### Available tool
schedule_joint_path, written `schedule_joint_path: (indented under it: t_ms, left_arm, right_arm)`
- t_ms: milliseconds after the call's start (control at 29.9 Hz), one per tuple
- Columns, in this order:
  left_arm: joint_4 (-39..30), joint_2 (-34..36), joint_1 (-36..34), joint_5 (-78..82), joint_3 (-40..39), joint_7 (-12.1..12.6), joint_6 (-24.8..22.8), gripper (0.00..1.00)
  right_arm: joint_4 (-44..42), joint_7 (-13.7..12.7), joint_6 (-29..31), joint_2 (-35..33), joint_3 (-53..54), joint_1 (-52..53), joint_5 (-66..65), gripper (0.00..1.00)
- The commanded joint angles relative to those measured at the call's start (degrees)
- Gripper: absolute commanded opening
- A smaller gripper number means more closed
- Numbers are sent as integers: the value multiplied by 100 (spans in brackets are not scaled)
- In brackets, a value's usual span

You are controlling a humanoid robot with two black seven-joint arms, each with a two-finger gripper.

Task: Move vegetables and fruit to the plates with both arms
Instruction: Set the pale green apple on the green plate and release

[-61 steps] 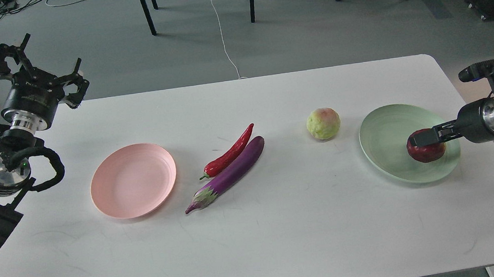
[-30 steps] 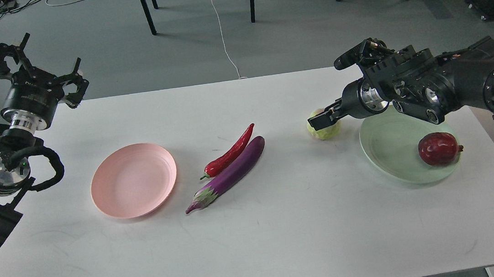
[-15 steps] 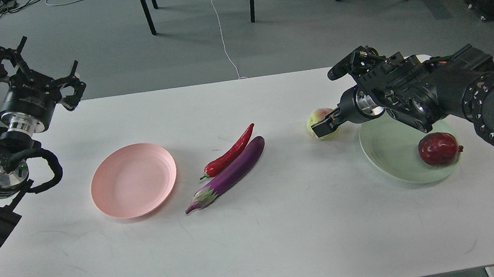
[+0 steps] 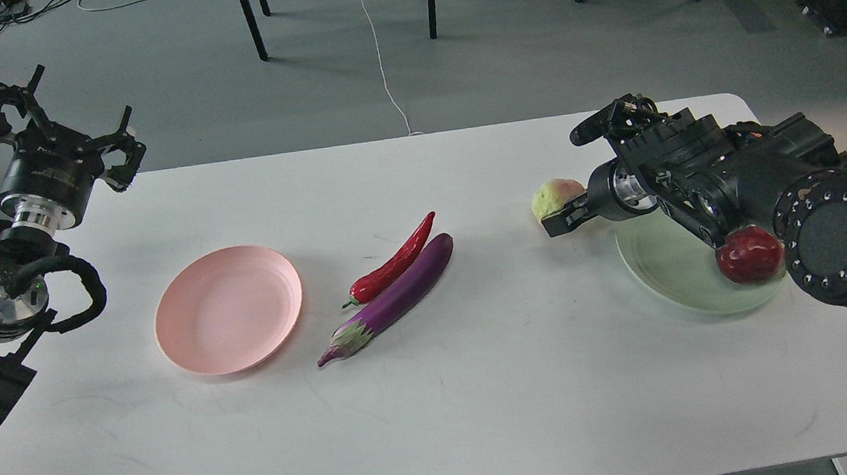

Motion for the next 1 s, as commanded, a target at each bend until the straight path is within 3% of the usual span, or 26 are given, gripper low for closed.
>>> schedule_joint_path:
  t_ms: [0, 301, 501, 735, 835, 969]
  left_arm:
    - [3, 4, -4, 0, 0, 1, 1, 98]
    - [3, 145, -4, -9, -9, 1, 1, 98]
    - [3, 153, -4, -9, -9, 1, 1, 98]
    - [3, 127, -4, -9, -9, 1, 18, 98]
    - [3, 136, -4, 0, -9, 9, 27, 98]
    - [3, 136, -4, 0, 0, 1, 27, 98]
  right_arm:
    - [41, 31, 6, -1, -13, 247, -1, 55]
    - [541, 58, 6, -1212, -215, 573, -98, 55]
    - [1604, 58, -99, -2074, -321, 617, -124, 56]
    - [2071, 58, -450, -2383, -321, 643, -133, 61]
    - [2054, 49, -634, -2365, -286, 564, -133, 69]
    - [2071, 49, -820, -2304, -181, 573, -107, 93]
